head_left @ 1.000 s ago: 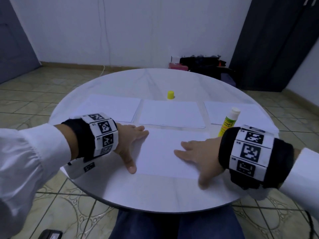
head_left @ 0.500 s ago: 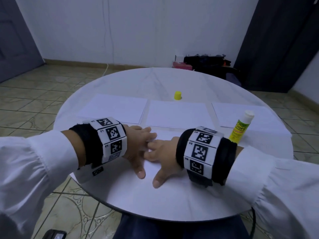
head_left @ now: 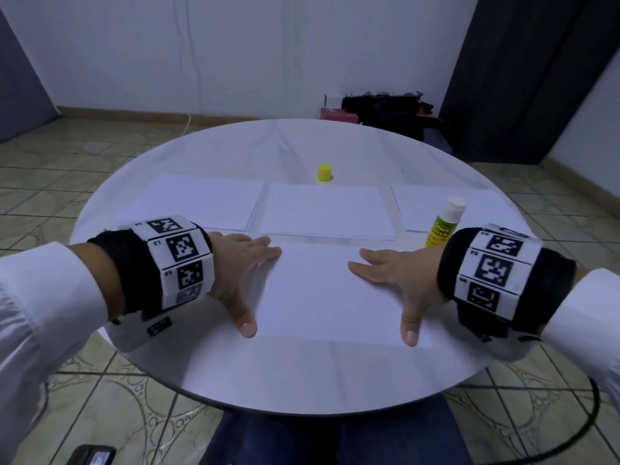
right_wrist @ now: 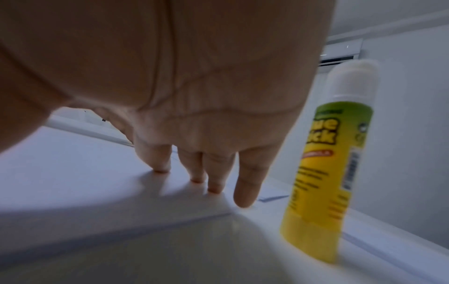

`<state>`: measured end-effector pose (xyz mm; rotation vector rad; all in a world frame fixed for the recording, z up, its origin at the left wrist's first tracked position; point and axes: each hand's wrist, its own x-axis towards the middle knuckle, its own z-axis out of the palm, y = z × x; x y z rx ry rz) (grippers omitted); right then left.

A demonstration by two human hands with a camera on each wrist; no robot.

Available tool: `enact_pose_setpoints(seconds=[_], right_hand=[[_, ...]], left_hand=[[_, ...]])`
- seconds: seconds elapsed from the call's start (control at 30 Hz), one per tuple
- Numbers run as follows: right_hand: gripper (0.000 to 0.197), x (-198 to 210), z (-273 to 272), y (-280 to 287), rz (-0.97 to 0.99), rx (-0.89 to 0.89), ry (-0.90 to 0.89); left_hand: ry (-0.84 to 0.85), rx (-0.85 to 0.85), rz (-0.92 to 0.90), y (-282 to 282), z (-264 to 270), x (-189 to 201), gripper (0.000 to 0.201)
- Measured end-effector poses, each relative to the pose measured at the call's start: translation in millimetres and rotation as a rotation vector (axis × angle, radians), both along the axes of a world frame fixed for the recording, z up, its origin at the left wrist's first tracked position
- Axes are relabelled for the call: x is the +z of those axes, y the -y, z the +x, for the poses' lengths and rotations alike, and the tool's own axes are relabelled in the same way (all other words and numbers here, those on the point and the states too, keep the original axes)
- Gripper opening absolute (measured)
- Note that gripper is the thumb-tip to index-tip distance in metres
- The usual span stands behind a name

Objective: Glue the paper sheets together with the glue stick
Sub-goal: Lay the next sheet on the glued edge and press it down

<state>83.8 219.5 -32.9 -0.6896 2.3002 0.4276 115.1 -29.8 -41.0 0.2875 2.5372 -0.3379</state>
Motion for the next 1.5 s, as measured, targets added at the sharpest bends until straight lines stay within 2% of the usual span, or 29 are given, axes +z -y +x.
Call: enact_pose_setpoints(seconds=[0.3,0.7,0.83,0.93,1.0,1.07,1.13,1.23,1.33,1.43,1.5], right_hand=[[0.134,2,6,-17,0.06,-0.017,-0.043],[0.144,0,2,-5,0.123,0.015,-0.118],[0.144,0,3,-5,0.115,0.005,-0.12],[0.144,0,3,-6,0.107,-0.004,-0.117],[0.144,0,3,-6,0.105,-0.016,-0.109],[0.143,-1,3,-6,0.101,-0.028,-0.103],[0.142,1,5,-6,0.103,-0.037,-0.092],[0.138,3,8,-5,0.11,-0.048,-0.092],[0.135,6,11,-6,0.104,-0.066,-0.088],[0.132,8,14,-7,0.098,-0.083,-0.085],[0.129,10,18,-7,0.096,-0.083,-0.085]], left_hand=[[0.015,0.013,-0.023,-1,-2,-1,0.134],[-0.023,0.043,0.006,-7,-2,2,0.137],[-0.018,0.144,0.158,-7,-5,3,0.154],[0.077,0.269,0.397,-6,-3,8,0.165],[0.074,0.325,0.528,-6,1,9,0.164],[0.018,0.426,0.716,-5,5,7,0.151],[-0.049,0.588,0.942,-4,11,5,0.123],[-0.056,0.713,1.073,-2,20,1,0.091],[-0.011,0.681,1.058,1,29,-8,0.063],[-0.034,0.645,0.973,2,35,-10,0.036],[-0.103,0.54,0.807,-1,36,-9,0.027]])
